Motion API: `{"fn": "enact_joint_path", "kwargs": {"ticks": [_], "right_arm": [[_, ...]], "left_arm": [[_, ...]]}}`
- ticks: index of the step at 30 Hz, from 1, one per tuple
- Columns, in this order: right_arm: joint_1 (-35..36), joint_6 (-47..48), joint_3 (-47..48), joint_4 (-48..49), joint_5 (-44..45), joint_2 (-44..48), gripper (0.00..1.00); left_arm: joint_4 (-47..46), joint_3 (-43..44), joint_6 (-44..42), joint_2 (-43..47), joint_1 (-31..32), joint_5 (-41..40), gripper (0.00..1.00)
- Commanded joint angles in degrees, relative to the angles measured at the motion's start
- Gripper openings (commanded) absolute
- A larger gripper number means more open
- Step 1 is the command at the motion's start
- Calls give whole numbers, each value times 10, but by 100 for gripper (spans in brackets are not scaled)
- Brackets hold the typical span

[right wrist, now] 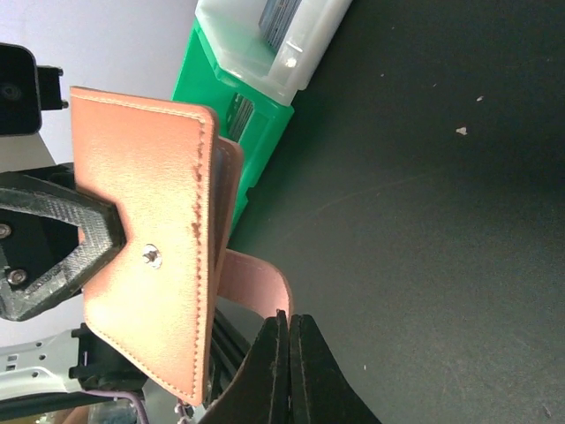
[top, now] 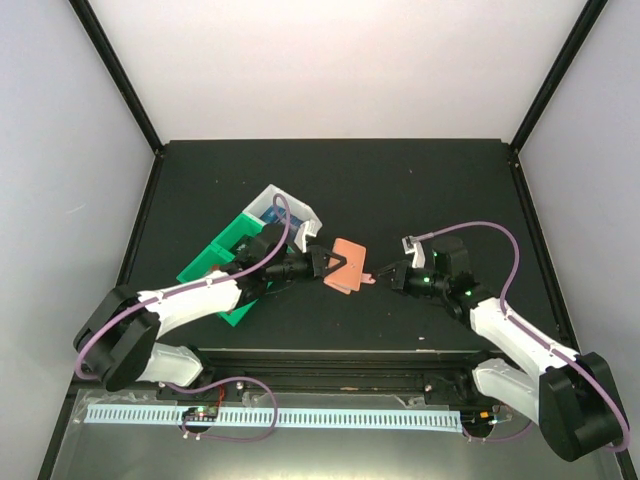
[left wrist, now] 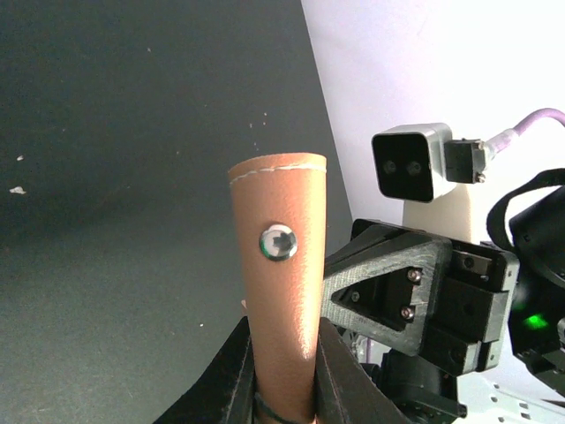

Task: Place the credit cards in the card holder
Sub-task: Close the card holder at the center of the board.

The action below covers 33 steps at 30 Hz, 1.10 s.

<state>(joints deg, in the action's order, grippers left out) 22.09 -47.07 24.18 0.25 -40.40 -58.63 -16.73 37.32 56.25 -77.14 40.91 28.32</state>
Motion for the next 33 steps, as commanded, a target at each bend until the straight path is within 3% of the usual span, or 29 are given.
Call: {"fn": "enact_joint_path", "kwargs": {"ticks": [1,6,13,19,33], "right_arm": [[-2,7,2,-6,14,6,1],[-2,34,21,-61,60,8,1],[-1,96,65,-184,143,-25,1],[2,122,90,-202,168,-69,1],[39,200,123,-202,201,-178,1]], "left_arm": [[-7,10,-5,-17,5,-2,2],[-1,7,-21,-68,28,-25,6],[-67,17,-13,-162,66,-46,16],[-83,50,-12,-237,88,-63,30],[-12,41,0,-263,98,-126,44]]}}
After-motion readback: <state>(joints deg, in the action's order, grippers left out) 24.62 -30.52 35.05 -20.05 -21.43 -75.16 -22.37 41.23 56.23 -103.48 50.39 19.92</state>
